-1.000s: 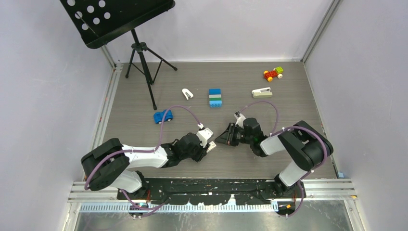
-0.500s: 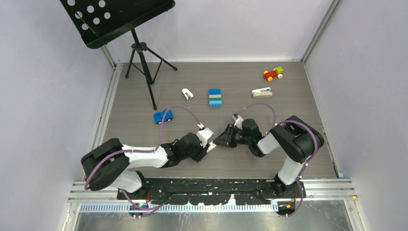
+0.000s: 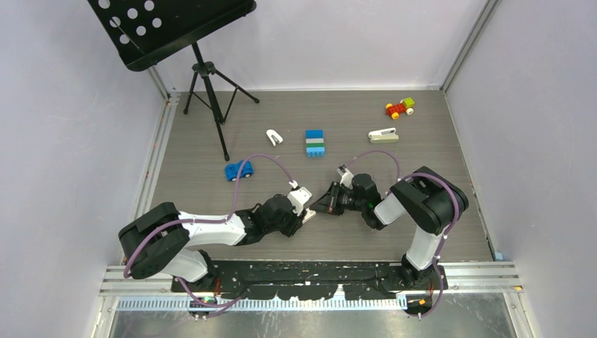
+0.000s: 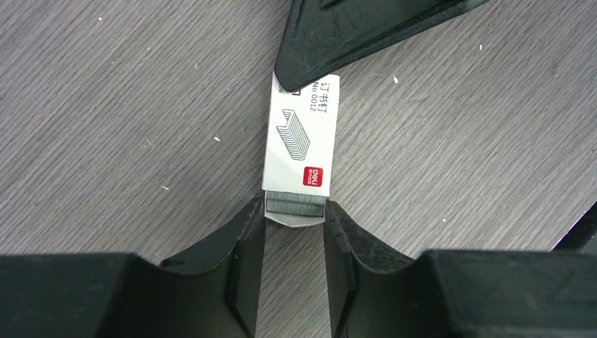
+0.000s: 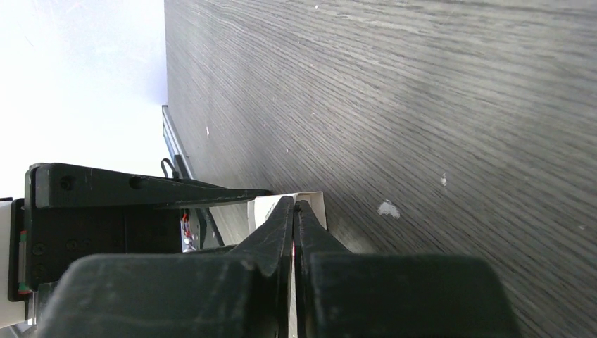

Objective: Load the staples into the stapler

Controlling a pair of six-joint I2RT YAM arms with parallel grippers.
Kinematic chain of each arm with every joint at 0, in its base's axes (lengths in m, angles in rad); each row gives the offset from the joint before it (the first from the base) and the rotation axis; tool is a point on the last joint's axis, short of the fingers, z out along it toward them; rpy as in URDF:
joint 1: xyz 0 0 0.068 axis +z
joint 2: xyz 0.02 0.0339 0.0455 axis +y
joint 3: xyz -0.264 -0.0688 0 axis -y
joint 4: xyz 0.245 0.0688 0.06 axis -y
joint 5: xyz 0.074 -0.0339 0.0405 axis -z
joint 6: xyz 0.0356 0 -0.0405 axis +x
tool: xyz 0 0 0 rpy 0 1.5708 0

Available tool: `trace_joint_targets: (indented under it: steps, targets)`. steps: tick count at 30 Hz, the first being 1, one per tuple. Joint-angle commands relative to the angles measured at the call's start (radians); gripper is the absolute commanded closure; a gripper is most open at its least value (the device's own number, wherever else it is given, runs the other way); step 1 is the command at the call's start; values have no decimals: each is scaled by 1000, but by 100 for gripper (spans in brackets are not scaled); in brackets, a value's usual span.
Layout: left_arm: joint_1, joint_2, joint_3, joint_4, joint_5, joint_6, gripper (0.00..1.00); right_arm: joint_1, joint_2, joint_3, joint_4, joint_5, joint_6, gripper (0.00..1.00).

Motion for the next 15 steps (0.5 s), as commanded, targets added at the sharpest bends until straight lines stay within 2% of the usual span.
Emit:
trace_joint_targets:
  steps: [1, 15]
  targets:
    - [-1, 6, -22, -50, 46, -18, 73, 8, -10, 10, 18, 21, -27, 99]
    - [-1, -25, -57, -50, 61, -74, 73, -8, -53, 0, -31, 70, -69, 100]
